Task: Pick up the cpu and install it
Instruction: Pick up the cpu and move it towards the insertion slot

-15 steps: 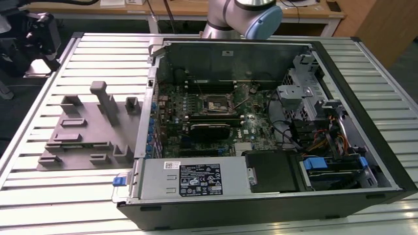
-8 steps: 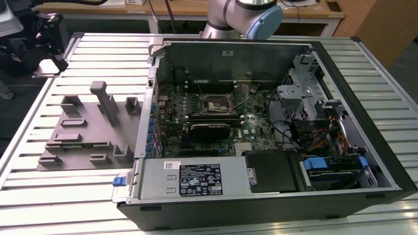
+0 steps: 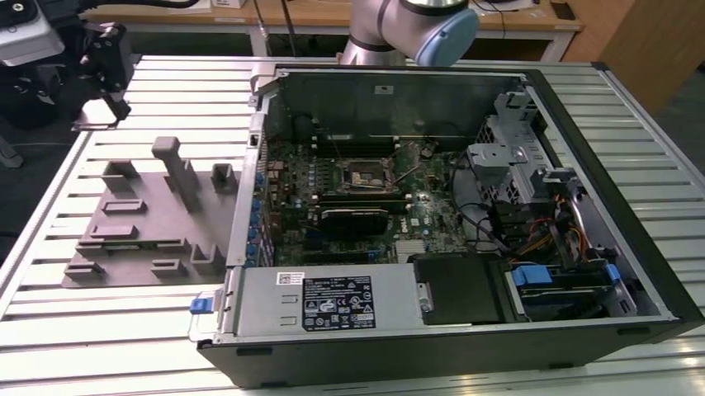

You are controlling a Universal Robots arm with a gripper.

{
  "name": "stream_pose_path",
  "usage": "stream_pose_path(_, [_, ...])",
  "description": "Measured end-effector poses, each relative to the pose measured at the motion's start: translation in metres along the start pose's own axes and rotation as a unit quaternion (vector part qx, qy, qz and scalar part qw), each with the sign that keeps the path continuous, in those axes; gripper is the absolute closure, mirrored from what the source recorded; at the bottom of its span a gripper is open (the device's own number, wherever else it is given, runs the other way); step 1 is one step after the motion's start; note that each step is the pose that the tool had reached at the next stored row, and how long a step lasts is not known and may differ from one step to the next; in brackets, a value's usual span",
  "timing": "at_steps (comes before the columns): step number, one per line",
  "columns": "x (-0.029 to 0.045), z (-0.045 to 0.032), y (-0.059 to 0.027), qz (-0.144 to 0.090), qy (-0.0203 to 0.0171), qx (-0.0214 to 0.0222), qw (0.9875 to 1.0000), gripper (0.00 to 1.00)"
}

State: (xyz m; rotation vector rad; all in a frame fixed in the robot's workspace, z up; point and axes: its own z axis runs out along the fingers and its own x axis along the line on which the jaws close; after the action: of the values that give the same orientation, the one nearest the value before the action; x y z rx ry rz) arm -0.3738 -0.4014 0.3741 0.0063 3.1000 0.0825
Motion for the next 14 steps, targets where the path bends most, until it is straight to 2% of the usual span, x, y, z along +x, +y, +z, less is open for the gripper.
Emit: stream_pose_path(14, [-0.0327, 0.0014, 0.0001, 0.000, 0.0000, 0.0000, 1.0000, 0.46])
